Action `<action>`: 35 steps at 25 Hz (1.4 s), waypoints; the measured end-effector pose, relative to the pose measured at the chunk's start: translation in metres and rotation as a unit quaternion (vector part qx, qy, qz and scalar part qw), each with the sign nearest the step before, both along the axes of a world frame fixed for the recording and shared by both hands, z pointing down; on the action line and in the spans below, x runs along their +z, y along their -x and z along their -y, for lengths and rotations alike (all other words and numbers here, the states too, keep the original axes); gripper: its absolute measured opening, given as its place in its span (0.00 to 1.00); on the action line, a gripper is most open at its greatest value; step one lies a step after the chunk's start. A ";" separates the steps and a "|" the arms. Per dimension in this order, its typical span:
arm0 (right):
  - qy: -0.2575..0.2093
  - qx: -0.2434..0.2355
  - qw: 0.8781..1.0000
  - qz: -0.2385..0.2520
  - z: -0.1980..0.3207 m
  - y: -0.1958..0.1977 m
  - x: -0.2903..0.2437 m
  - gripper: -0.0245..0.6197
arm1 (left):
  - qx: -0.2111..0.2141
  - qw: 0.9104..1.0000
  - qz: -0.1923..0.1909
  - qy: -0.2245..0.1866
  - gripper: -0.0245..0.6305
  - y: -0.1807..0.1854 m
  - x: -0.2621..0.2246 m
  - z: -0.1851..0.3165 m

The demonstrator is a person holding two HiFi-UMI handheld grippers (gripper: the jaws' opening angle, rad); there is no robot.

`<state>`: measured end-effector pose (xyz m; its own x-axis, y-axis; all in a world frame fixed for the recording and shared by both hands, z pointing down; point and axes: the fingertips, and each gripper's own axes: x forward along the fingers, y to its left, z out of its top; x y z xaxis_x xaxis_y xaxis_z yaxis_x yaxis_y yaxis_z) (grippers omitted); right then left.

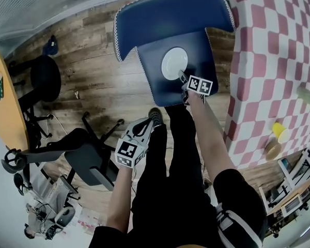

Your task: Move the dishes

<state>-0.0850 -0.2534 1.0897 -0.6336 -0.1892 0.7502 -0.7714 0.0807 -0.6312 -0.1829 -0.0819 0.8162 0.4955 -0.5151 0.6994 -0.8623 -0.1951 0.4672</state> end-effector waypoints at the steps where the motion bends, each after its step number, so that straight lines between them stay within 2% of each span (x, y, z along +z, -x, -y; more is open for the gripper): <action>1: 0.003 0.003 1.000 0.003 0.001 0.000 0.000 0.18 | -0.001 1.000 -0.001 0.000 0.07 -0.001 0.000 0.000; 6: 0.021 0.042 0.998 0.031 0.004 0.005 -0.008 0.12 | -0.001 1.000 -0.005 -0.004 0.07 -0.002 -0.005 -0.002; 12: 0.019 0.055 0.996 0.072 0.002 0.013 -0.032 0.08 | 0.002 1.000 -0.007 -0.014 0.07 -0.002 -0.017 -0.006; 17: 0.012 0.034 0.996 0.081 -0.008 0.022 -0.056 0.08 | 0.007 1.000 -0.006 -0.025 0.07 0.001 -0.036 -0.016; 26: -0.020 0.037 0.995 0.095 -0.030 0.040 -0.137 0.08 | 0.033 0.998 0.007 -0.057 0.07 0.016 -0.092 -0.050; 30: -0.035 0.047 0.994 0.092 -0.053 0.034 -0.184 0.08 | 0.056 0.996 0.026 -0.068 0.07 0.015 -0.123 -0.081; 35: -0.059 0.076 0.990 0.099 -0.069 0.024 -0.244 0.08 | 0.064 0.993 0.021 -0.094 0.07 0.019 -0.164 -0.105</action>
<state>-0.1092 -0.1849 0.8453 -0.7229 -0.3733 0.5815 -0.6431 0.0556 -0.7638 -0.2014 0.0228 0.6521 0.5384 -0.5724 0.6184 -0.8424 -0.3852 0.3769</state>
